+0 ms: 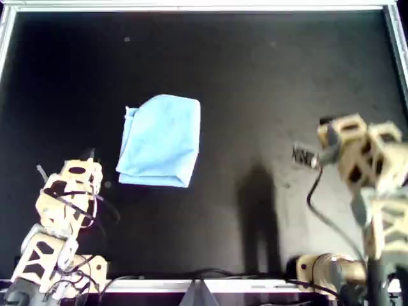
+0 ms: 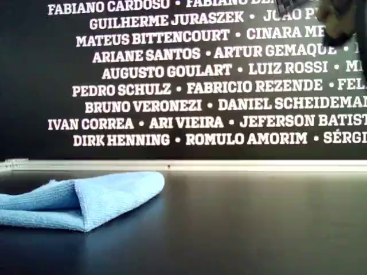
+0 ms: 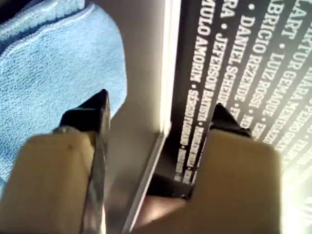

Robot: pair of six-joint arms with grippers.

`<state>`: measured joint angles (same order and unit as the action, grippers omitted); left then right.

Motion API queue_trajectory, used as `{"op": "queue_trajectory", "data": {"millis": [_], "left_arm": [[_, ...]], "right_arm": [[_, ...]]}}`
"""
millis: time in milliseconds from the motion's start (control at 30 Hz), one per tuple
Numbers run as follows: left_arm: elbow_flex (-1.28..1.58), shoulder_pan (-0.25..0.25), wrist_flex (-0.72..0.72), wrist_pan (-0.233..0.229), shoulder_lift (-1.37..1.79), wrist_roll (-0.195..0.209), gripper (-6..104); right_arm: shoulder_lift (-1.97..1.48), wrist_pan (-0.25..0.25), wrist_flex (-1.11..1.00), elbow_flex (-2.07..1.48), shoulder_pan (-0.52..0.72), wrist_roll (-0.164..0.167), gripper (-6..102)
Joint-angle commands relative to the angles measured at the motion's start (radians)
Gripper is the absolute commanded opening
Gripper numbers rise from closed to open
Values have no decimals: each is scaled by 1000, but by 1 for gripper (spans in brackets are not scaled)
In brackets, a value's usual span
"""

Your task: Fold a cloth

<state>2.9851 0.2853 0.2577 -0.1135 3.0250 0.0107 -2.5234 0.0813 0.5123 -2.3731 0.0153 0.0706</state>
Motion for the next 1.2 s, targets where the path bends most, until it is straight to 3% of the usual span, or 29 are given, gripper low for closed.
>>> {"op": "queue_trajectory", "data": {"millis": [0,100,333,433,533,733,867,1067,1167], "left_arm": [[-15,-23,-15,-11,17,-5,73],[-15,-23,-14,-54,17,-6,73],[-14,-21,-14,-222,21,-6,73],[23,-21,-11,-258,55,-6,73],[29,-21,43,-265,60,3,73],[29,-21,284,-250,60,12,73],[31,-28,348,-265,61,14,73],[31,-127,353,-255,63,17,73],[31,-132,414,-247,63,63,73]], "right_arm": [[-158,6,-72,-109,72,-6,1],[-275,6,-72,-212,112,-6,1],[-502,9,-72,-492,114,-17,2],[-584,8,-72,-612,114,-8,2],[-595,6,-52,-669,114,-15,2],[-591,9,-51,-663,114,-20,1],[-592,23,-51,-663,107,-20,1],[-592,8,-5,-663,110,-21,1],[-594,6,104,-663,101,-21,1]]}}
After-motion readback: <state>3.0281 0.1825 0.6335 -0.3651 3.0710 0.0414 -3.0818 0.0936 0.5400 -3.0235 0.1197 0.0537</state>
